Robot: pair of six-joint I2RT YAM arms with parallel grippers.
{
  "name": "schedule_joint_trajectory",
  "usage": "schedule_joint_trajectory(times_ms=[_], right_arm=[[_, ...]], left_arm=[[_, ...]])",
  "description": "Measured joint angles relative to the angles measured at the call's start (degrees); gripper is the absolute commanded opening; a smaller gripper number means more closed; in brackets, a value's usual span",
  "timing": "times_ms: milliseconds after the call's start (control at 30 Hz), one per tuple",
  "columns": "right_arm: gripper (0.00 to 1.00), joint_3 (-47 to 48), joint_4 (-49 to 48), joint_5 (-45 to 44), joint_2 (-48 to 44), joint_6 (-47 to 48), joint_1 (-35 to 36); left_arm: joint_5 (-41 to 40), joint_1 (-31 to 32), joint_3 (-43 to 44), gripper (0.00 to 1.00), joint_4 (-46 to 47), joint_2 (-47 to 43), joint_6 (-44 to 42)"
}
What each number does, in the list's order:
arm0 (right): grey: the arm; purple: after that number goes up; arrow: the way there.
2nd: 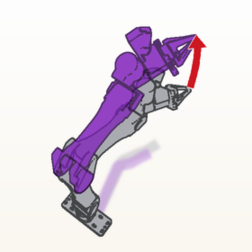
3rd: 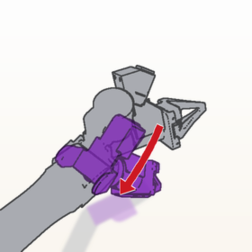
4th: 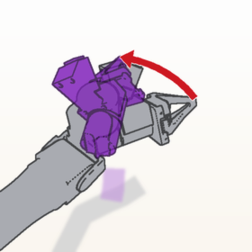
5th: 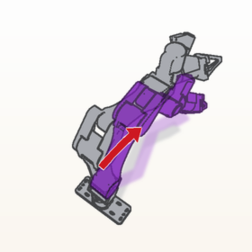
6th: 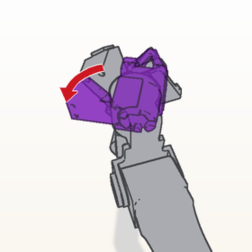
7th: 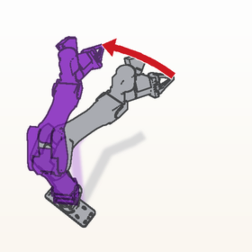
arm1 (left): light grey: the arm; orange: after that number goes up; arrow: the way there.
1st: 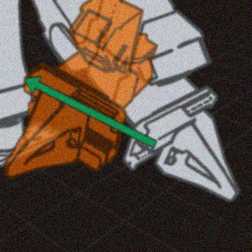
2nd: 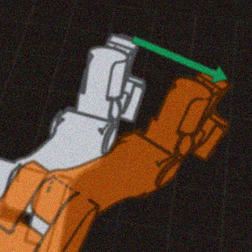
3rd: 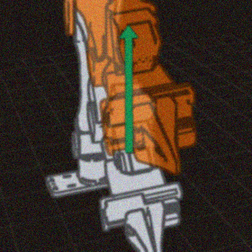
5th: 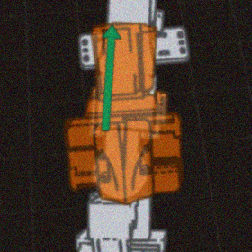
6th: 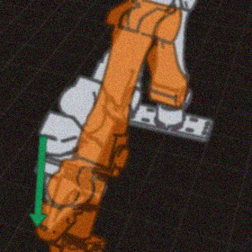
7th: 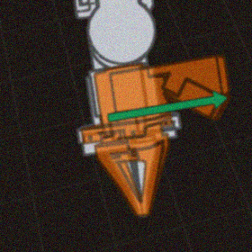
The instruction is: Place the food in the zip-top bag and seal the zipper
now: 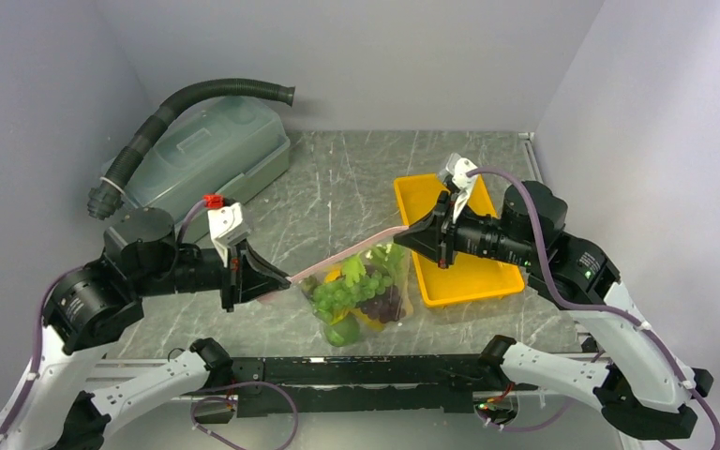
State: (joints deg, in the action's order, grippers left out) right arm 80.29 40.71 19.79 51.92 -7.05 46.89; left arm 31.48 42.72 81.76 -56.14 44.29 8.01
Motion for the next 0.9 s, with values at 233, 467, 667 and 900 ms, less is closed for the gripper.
schedule_joint_trajectory(times_ms=[233,467,667,900], right_arm=[[0.0,0.0,0.0,-4.8,-0.9,-0.8,-0.1],[0.0,-0.2,0.1,-7.4,-1.4,-1.5,-0.2],[0.0,-0.3,0.1,-7.5,-1.4,-1.6,-0.2],[0.0,-0.3,0.2,-6.9,-1.1,-1.6,-0.2]], left_arm=[[-2.8,0.0,0.0,0.0,-3.0,-2.6,0.5],[-5.1,0.0,0.0,0.0,-4.7,-4.7,1.3],[-6.4,0.0,0.0,0.0,-5.1,-4.7,1.8],[-6.5,0.0,0.0,0.21,-5.5,-4.7,1.9]])
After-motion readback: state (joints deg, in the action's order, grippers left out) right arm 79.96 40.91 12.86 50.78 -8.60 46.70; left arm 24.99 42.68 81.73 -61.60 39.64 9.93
